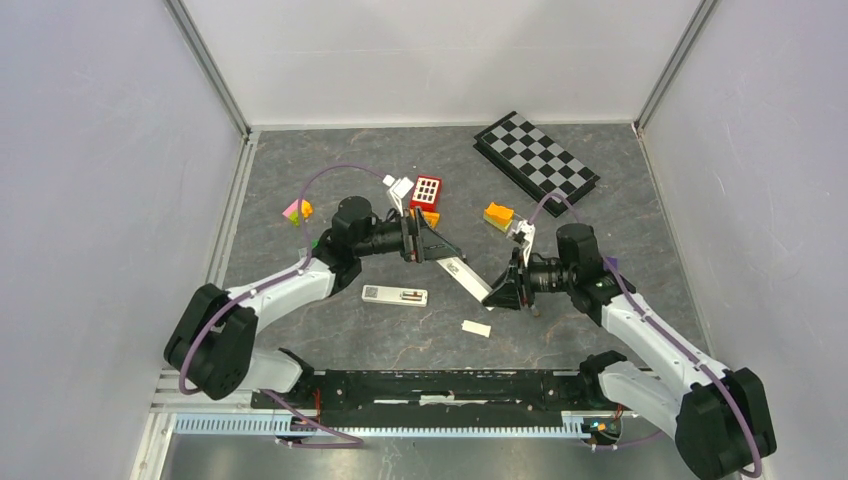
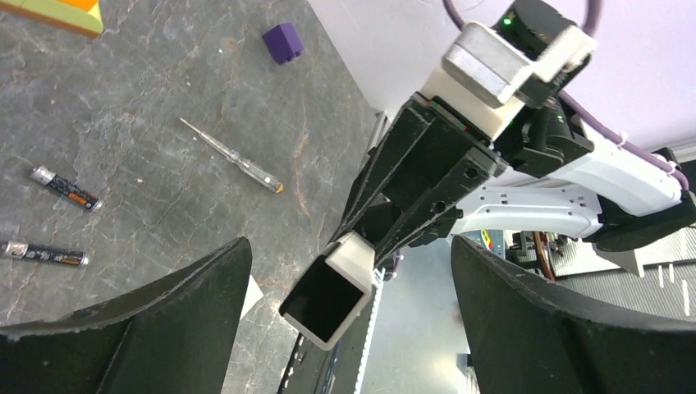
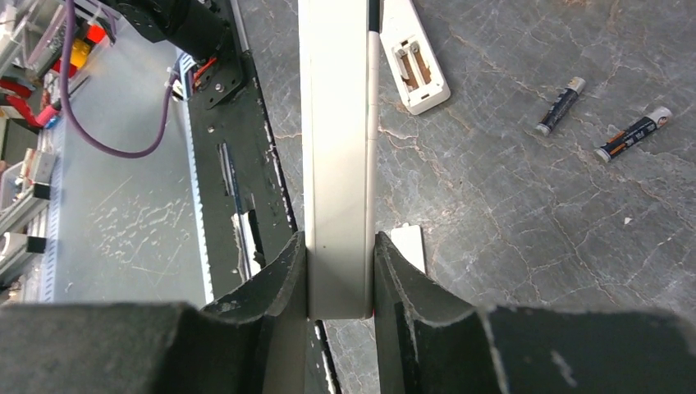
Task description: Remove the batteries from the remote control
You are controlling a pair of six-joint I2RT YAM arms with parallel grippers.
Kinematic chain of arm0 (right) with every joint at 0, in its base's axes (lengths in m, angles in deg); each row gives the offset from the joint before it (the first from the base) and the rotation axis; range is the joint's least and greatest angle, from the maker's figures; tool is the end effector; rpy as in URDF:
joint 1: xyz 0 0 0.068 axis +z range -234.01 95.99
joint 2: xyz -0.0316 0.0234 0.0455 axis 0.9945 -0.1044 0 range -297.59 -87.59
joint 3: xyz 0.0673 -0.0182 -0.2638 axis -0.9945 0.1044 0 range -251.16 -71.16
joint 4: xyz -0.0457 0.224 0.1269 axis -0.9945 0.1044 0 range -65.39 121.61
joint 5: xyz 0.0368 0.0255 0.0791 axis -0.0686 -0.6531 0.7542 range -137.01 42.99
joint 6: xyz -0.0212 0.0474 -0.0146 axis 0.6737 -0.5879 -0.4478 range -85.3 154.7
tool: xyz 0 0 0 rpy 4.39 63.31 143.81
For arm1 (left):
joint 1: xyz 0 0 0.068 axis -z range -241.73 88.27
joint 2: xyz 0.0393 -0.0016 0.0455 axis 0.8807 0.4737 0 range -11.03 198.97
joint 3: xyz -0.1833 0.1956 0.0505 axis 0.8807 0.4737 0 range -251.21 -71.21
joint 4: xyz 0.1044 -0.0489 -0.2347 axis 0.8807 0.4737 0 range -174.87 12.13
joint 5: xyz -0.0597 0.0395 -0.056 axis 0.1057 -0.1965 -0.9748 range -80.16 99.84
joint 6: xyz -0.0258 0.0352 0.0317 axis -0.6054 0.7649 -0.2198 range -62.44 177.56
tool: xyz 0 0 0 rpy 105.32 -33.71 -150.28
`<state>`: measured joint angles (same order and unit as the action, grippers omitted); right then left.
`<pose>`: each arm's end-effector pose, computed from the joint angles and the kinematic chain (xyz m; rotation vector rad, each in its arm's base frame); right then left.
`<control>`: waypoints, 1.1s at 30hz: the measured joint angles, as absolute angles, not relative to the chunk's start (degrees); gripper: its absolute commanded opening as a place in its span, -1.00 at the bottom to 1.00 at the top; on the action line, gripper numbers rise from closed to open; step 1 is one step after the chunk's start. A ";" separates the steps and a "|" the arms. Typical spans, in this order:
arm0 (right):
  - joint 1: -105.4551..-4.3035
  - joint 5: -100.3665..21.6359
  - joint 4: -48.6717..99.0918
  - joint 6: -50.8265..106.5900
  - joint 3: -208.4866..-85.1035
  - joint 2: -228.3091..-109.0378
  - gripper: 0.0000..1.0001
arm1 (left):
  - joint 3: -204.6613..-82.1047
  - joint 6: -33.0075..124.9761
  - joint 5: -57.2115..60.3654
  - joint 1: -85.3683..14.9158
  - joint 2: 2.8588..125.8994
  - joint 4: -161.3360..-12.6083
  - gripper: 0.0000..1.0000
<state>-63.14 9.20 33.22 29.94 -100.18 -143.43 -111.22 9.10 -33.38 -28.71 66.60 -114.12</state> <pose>0.1706 0.0966 0.2206 -0.8586 1.9785 1.3207 0.2324 -0.1801 0.2547 0.3863 1.9577 -1.6308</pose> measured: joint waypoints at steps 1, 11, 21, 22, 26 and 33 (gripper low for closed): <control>-62.86 8.89 33.22 30.16 -100.15 -143.43 -1.00 | -111.22 8.88 -33.43 -28.71 67.10 -113.93 0.91; -58.16 -3.02 33.26 33.99 -100.18 -139.40 -1.00 | -112.03 6.17 -30.54 -28.75 68.87 -103.17 0.89; -54.25 -11.48 33.35 37.59 -100.18 -138.66 -1.00 | -118.06 5.21 -26.96 -28.75 70.95 -91.52 0.24; -54.03 -11.94 33.41 37.75 -100.15 -138.66 -1.00 | -118.22 5.14 -26.83 -28.75 70.95 -91.20 0.15; -53.53 -13.71 33.48 38.14 -100.18 -138.86 -0.99 | -118.30 4.88 -26.76 -28.73 70.95 -90.80 -0.15; -53.09 -15.08 33.26 38.88 -100.15 -140.17 -0.87 | -118.30 4.79 -26.61 -28.71 70.95 -90.39 -0.78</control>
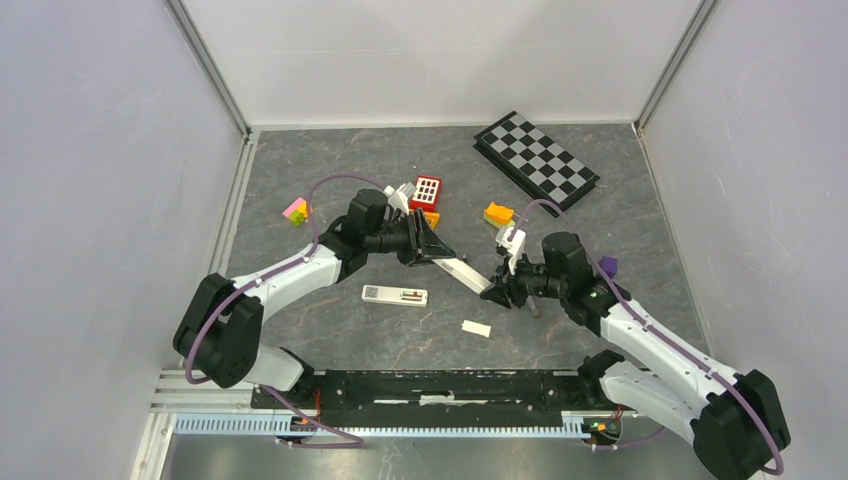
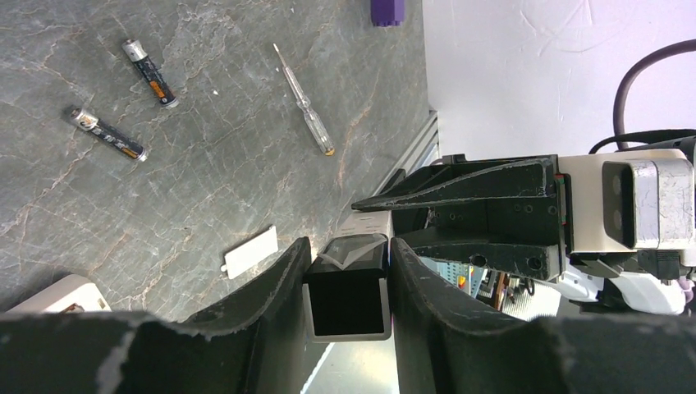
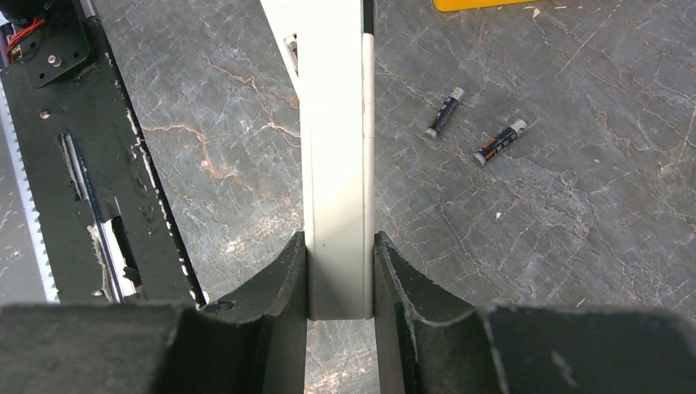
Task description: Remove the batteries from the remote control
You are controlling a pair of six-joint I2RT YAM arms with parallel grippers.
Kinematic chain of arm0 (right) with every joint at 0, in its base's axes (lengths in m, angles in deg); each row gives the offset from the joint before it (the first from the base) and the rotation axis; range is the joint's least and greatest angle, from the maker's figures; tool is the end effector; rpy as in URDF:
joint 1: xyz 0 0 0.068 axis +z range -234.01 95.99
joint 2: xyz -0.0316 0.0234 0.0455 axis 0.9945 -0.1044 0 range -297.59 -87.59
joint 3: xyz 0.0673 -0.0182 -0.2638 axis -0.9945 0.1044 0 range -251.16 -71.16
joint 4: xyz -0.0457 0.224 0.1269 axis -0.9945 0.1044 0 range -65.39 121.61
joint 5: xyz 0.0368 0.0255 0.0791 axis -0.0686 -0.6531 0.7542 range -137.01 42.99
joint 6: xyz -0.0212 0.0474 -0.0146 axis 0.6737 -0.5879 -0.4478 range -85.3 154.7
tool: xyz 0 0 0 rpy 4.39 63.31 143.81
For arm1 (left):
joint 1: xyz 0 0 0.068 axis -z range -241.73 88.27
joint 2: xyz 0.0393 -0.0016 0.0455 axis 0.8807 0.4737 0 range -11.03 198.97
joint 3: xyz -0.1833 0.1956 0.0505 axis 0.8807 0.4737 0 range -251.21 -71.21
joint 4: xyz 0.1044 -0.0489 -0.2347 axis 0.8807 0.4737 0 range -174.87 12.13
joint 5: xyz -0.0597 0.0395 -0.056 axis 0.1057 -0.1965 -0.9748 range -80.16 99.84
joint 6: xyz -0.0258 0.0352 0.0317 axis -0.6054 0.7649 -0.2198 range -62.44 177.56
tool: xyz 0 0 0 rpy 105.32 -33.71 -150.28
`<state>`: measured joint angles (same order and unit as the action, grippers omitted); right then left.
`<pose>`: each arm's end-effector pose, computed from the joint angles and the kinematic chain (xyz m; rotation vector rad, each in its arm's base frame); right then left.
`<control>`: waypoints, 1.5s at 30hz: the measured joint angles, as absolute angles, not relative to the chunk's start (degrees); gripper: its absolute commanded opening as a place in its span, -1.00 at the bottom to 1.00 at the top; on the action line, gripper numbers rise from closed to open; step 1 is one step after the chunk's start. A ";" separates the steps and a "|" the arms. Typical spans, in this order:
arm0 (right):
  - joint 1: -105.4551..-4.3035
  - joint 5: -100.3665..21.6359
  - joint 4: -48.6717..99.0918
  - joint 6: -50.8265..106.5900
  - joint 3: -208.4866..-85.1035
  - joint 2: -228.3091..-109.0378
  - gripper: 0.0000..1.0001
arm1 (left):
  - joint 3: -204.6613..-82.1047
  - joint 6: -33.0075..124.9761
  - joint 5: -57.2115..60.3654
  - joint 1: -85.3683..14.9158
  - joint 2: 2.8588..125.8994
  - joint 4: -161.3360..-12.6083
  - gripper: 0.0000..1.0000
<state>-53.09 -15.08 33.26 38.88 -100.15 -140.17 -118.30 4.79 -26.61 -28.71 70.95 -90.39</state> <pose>0.1587 0.1169 0.2246 -0.9644 1.9326 0.8659 0.2467 -0.1855 0.2336 0.0422 2.3755 -1.4913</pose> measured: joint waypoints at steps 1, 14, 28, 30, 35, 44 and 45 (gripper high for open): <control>-53.07 -15.11 33.17 38.88 -100.18 -140.43 -0.86 | -118.30 4.79 -26.48 -28.71 70.95 -90.26 -0.87; -52.76 -16.05 32.17 37.40 -100.18 -142.05 0.18 | -118.30 4.62 -25.73 -28.75 70.95 -89.16 -0.96; -43.91 -34.38 31.82 41.70 -100.18 -136.83 0.76 | -117.65 -4.00 -21.08 -28.75 70.95 -86.65 -0.96; -39.25 -37.66 30.61 43.95 -99.83 -136.85 0.77 | -117.65 -5.57 -20.53 -28.75 70.95 -86.63 -0.96; -27.52 -48.68 20.28 51.25 -93.55 -136.58 0.75 | -117.65 -8.70 -20.20 -28.75 70.95 -86.34 -0.96; -24.11 -63.96 6.55 61.81 -88.37 -143.16 0.41 | -116.75 -11.76 -20.27 -28.75 70.79 -84.46 -0.96; -24.11 -64.52 5.35 62.55 -88.37 -144.02 0.33 | -116.75 -12.00 -20.27 -28.75 70.66 -84.46 -0.96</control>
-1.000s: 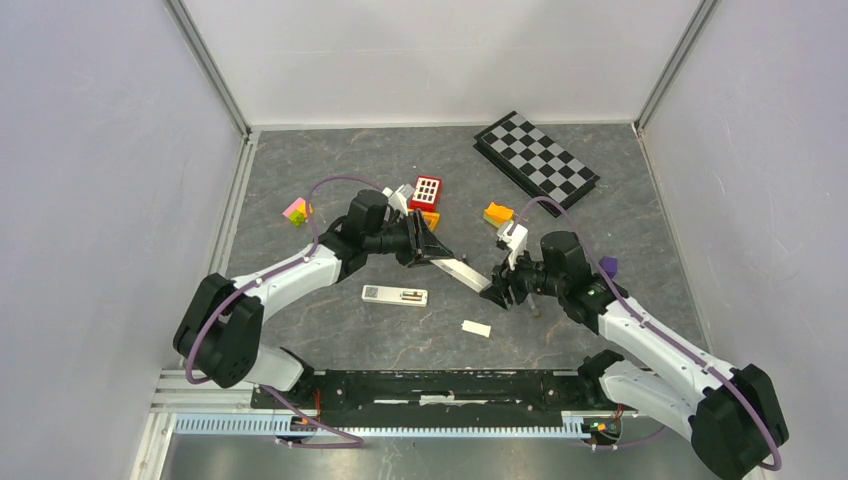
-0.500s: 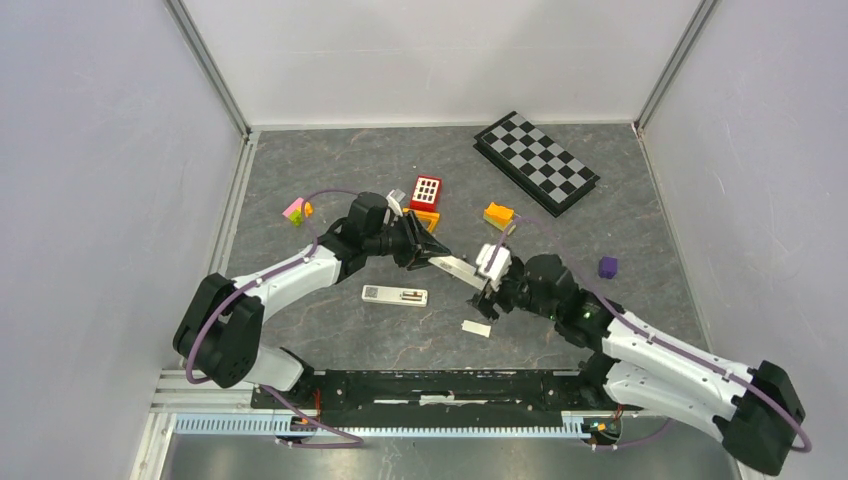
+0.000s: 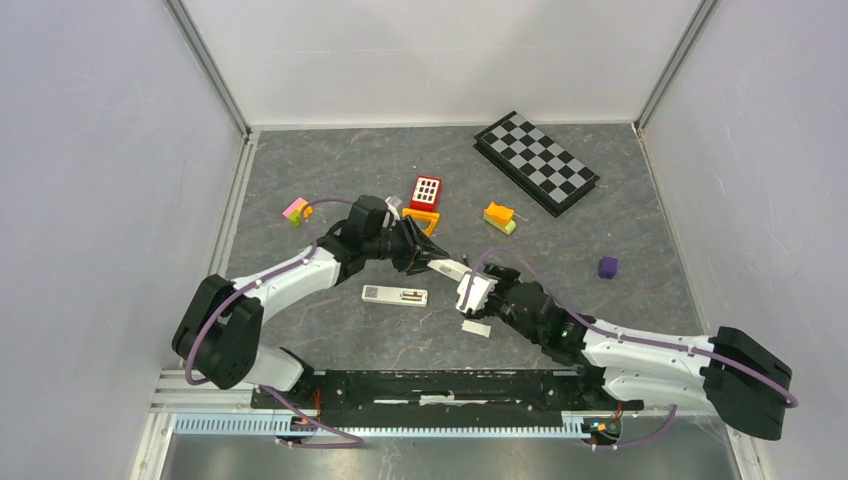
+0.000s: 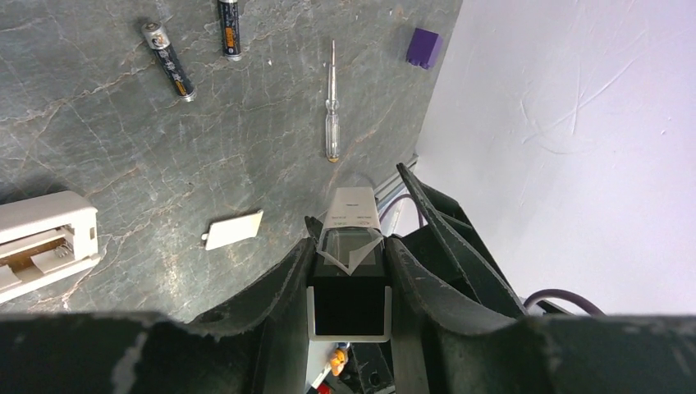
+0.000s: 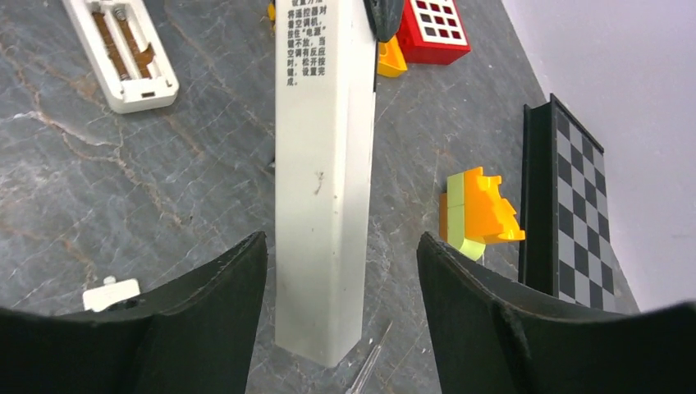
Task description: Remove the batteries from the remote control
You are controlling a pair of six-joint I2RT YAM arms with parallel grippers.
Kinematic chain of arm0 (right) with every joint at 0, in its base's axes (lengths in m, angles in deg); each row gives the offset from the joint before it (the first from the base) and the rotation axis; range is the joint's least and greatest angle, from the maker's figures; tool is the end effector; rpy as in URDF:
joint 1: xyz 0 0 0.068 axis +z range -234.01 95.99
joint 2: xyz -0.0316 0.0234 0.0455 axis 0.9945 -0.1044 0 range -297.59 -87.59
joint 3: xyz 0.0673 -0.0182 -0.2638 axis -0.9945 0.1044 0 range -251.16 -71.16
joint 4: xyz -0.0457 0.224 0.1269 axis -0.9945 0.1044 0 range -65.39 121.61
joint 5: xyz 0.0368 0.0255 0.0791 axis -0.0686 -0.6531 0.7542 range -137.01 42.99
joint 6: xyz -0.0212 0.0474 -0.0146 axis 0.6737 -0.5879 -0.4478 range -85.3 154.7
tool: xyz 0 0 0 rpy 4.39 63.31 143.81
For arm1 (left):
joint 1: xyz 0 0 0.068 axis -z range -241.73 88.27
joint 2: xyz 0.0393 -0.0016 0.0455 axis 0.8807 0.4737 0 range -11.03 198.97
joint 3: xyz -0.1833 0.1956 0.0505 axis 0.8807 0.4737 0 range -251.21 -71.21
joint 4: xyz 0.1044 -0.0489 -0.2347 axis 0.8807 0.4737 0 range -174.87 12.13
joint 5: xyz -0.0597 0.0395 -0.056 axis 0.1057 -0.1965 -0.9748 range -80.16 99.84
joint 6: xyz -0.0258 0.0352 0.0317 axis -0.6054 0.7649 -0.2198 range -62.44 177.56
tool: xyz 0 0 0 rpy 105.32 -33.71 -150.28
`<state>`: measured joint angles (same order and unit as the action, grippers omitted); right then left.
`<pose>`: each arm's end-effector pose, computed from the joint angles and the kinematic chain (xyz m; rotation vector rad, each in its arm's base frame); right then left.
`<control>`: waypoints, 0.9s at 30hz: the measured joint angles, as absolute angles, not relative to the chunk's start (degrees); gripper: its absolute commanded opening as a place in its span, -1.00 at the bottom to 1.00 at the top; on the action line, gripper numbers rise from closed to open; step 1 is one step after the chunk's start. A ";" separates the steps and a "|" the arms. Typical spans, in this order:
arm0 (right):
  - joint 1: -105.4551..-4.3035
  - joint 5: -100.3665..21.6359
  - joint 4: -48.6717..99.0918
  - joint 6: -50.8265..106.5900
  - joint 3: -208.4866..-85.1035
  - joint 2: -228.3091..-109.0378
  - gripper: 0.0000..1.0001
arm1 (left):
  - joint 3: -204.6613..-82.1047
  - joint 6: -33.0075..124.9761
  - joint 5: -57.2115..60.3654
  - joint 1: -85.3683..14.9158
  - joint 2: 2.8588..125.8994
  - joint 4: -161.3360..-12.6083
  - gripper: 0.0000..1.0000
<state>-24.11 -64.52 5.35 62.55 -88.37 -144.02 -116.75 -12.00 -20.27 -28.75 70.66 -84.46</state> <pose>0.1112 0.1703 0.1882 -1.1643 1.5055 0.0859 0.2413 -0.1778 0.2162 -0.4752 2.5431 -1.4382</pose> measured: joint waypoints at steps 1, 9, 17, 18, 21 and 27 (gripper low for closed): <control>-24.11 -64.96 4.17 63.25 -88.31 -144.76 0.20 | -116.75 -12.11 -20.29 -28.75 70.55 -84.46 -0.96; -23.82 -67.13 -2.06 65.68 -88.13 -148.43 -0.67 | -116.71 -13.15 -20.42 -28.97 68.67 -84.51 -0.93; -23.67 -66.27 -2.43 62.36 -87.06 -146.57 -1.00 | -116.71 -10.40 -21.34 -29.06 68.19 -84.75 0.59; -23.76 -66.10 -2.11 61.09 -87.04 -146.25 -1.00 | -116.73 -9.37 -22.02 -29.17 68.08 -84.90 0.76; -24.65 -63.98 -0.38 57.35 -87.04 -145.31 -1.00 | -116.77 -5.39 -23.20 -29.93 67.25 -84.90 0.99; -35.28 -47.24 7.60 47.65 -88.50 -144.52 -1.00 | -116.80 5.16 -23.61 -33.08 62.05 -84.42 0.99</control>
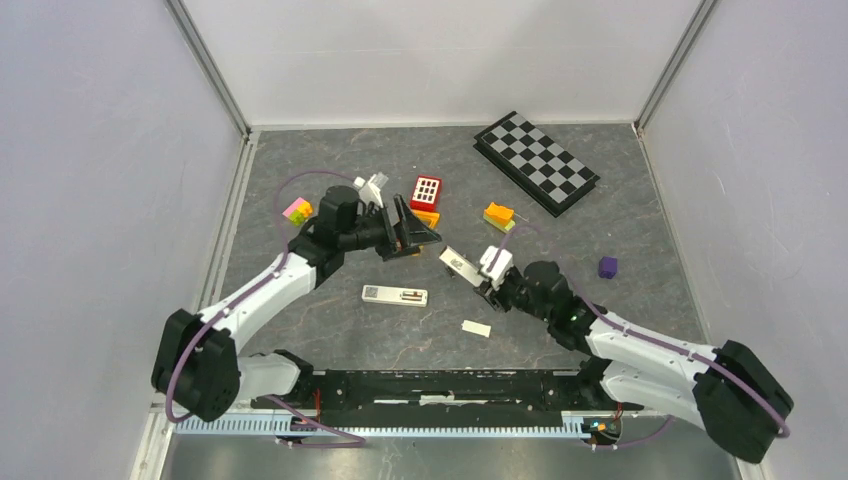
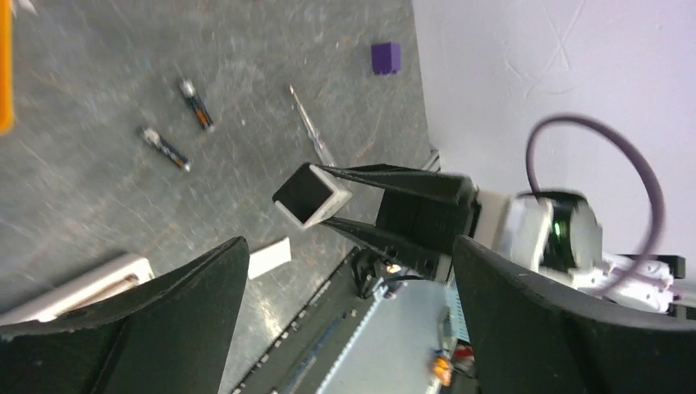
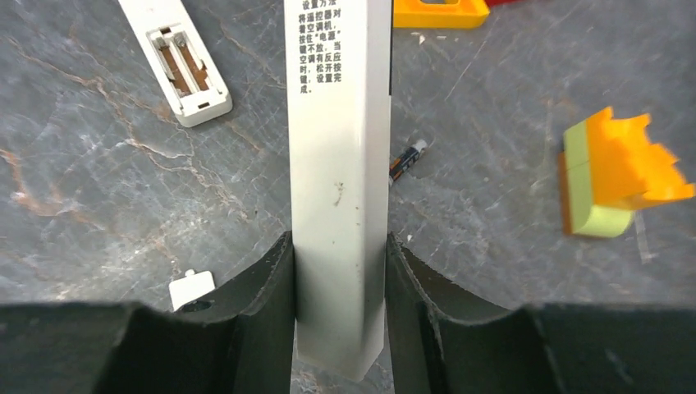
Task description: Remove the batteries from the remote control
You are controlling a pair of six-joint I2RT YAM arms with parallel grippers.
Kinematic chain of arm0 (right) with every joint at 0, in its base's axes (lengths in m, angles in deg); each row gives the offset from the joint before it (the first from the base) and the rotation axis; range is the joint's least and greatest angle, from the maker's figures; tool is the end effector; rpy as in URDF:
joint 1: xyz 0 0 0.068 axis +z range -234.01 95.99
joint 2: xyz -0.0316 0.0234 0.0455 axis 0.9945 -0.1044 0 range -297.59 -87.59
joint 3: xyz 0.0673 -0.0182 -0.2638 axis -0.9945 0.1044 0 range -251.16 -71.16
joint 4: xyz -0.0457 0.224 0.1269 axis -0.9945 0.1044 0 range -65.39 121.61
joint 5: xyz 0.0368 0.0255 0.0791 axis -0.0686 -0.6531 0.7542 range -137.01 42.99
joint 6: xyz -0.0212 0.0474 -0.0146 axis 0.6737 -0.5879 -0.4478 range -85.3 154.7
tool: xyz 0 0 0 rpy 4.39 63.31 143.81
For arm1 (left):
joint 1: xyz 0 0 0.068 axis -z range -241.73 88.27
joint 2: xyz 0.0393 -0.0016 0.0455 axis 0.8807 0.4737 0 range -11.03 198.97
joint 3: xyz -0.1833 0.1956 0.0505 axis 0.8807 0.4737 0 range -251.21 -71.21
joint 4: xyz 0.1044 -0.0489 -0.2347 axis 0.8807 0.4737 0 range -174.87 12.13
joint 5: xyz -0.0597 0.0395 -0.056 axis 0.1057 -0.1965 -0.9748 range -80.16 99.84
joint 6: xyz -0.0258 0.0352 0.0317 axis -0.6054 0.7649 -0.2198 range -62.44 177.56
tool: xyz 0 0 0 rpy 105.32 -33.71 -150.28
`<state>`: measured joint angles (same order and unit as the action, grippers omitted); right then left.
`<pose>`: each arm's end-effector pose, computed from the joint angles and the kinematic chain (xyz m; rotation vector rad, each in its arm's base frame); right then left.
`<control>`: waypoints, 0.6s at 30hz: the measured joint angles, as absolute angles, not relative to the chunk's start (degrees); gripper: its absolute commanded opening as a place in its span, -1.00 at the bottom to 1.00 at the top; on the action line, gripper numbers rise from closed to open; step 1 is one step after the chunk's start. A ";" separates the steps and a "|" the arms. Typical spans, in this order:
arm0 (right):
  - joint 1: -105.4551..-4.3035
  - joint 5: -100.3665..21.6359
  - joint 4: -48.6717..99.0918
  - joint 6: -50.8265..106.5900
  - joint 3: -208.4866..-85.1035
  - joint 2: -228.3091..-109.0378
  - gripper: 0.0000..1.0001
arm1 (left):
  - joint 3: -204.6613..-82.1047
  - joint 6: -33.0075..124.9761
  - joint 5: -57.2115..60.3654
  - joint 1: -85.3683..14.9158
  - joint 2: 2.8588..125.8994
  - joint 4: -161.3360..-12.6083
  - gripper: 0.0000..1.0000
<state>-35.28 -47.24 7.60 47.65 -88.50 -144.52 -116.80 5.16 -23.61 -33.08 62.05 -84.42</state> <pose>0.1348 0.1533 0.1828 -1.0163 1.7073 0.4034 0.2362 -0.1513 0.2575 -0.0659 2.3117 -1.4093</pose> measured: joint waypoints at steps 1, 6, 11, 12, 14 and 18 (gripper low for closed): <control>-37.83 -43.43 8.19 46.16 -88.59 -144.30 -1.00 | -116.80 6.43 -23.79 -33.76 61.16 -84.57 0.99; -49.35 -23.02 10.55 38.12 -89.20 -144.34 -1.00 | -116.75 14.30 -26.28 -37.10 54.95 -87.28 0.99; -53.61 -6.04 11.01 32.85 -91.56 -146.68 -1.00 | -113.93 23.50 -29.58 -37.15 45.64 -93.84 0.99; -54.77 -2.78 10.99 31.95 -91.91 -146.92 -1.00 | -112.88 25.49 -31.09 -37.15 43.87 -95.37 0.99; -56.85 2.23 11.03 30.75 -92.35 -146.97 -1.00 | -110.90 28.85 -34.04 -37.10 41.37 -97.69 0.99; -59.49 11.03 11.07 28.78 -93.64 -146.90 -1.00 | -106.46 36.18 -41.38 -36.99 38.97 -99.20 0.99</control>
